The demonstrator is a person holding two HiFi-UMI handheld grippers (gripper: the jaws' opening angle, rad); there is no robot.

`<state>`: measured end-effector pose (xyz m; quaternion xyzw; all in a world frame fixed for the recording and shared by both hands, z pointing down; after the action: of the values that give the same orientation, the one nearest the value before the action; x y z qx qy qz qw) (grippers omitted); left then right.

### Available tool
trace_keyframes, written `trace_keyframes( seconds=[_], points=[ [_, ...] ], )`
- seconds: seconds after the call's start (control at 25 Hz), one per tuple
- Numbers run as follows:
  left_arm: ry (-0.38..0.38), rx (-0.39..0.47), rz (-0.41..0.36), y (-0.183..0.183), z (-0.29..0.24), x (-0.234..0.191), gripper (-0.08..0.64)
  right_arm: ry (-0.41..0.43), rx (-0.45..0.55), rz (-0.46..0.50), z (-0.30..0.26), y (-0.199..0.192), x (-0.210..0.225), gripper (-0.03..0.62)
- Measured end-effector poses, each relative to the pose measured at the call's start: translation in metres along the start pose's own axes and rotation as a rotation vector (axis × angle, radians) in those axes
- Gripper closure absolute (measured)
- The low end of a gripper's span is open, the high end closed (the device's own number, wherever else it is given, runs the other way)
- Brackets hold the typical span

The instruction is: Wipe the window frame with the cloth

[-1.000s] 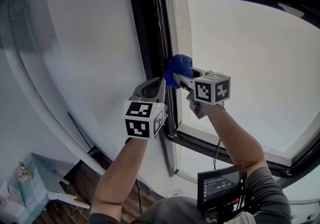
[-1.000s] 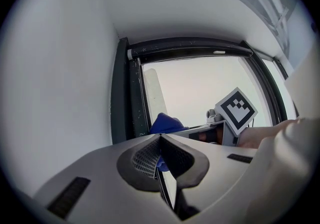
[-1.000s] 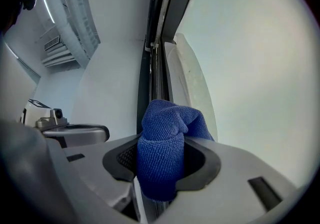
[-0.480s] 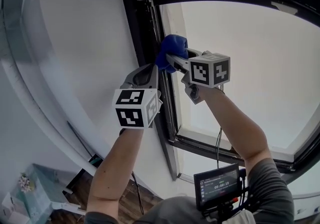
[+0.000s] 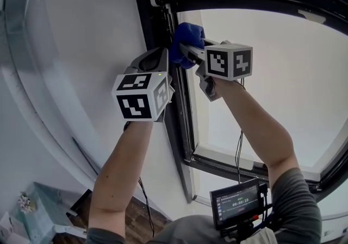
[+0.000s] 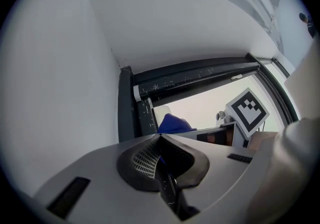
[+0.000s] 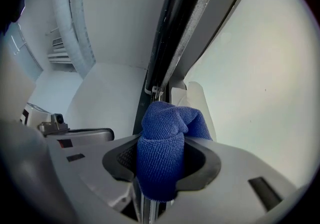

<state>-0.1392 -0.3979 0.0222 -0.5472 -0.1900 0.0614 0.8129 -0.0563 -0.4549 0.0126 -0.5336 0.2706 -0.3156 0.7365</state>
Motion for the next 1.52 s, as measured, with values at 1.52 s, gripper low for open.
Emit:
trace_keyframes(
  seconds=[1.52],
  points=[
    [-0.066,0.039,0.039,-0.084,0.102,0.032,0.551,0.022,-0.043,0.077,0.122,-0.059,-0.051,0.420]
  ],
)
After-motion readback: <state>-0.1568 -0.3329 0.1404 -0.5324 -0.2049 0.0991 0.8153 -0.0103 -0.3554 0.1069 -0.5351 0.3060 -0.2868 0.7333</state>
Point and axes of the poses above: the fingertips, and each gripper's own axes: z backward along the fingers, x to its right, y out of its top, the point moved 2 cm from there along z, backward along the fingers, and after that the axes turned 5 degrees about y, right-handed, at the moved point
